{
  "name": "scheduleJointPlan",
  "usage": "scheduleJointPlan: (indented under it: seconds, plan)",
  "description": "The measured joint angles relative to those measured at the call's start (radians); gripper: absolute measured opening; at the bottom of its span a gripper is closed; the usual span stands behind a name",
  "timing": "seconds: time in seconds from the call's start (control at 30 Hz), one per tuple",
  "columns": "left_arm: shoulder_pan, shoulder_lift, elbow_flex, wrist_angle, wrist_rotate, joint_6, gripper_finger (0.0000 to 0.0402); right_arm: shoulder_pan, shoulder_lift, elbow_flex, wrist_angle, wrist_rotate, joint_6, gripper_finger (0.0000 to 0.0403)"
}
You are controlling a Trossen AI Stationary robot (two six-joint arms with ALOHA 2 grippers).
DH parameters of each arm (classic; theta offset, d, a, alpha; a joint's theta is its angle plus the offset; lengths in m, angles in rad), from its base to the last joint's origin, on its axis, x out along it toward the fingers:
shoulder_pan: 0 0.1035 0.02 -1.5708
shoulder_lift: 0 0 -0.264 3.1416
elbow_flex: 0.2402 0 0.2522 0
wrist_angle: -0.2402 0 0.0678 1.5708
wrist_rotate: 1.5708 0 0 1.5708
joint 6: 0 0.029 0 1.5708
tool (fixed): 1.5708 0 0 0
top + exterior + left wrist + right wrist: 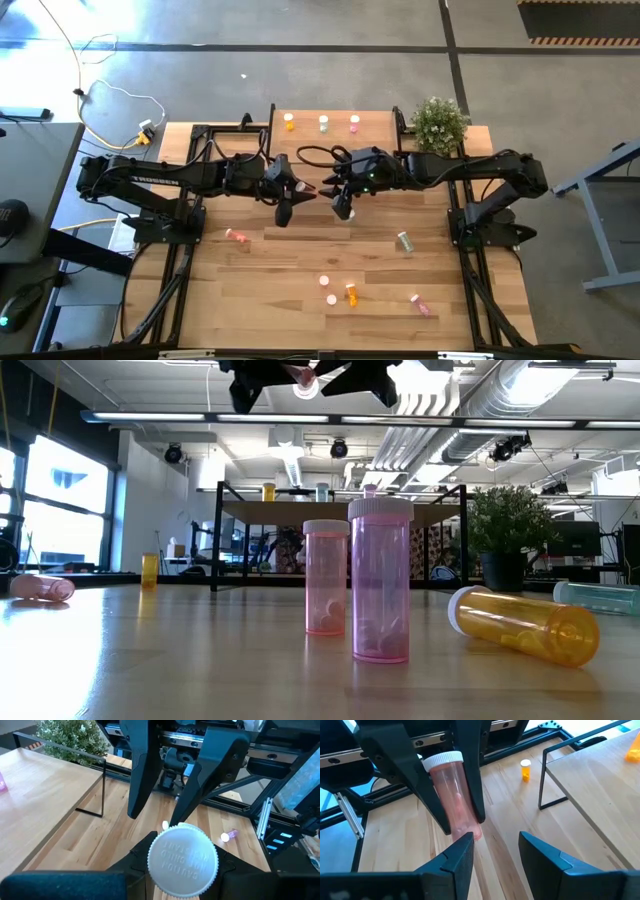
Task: Pick and place medicine bottles onto shelf by color
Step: Put the bottom left pink pill bottle on the shelf
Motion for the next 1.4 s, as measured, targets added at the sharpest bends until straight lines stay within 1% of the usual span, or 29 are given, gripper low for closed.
scheduleJointPlan:
  seconds: [0.17,0.4,0.57,0.8,1.1,1.3,1.4]
  plan:
    - [0.000,0.000,0.000,0.002,-0.002,0.001,0.0089,0.000,0.000,0.000,0.001,-0.001,0.005,0.0149]
    - [0.000,0.000,0.000,0.013,-0.002,0.003,0.0107,0.000,0.001,0.000,0.007,-0.013,0.008,0.0149]
    - [0.001,0.000,0.000,0.015,-0.009,0.003,0.0111,0.001,0.003,0.000,0.021,-0.023,0.006,0.0149]
    - [0.001,0.000,0.000,0.019,-0.009,0.003,0.0094,0.000,0.008,0.000,0.029,-0.023,-0.001,0.0149]
    - [0.001,0.000,0.001,0.041,-0.008,0.002,0.0107,0.001,0.025,0.000,0.038,-0.025,0.000,0.0149]
    - [0.001,0.000,0.001,0.036,-0.021,0.003,0.0092,0.000,0.024,0.000,0.033,-0.025,0.000,0.0149]
    - [0.001,0.000,0.001,0.033,-0.031,0.003,0.0091,0.000,0.014,0.000,0.002,-0.024,0.009,0.0149]
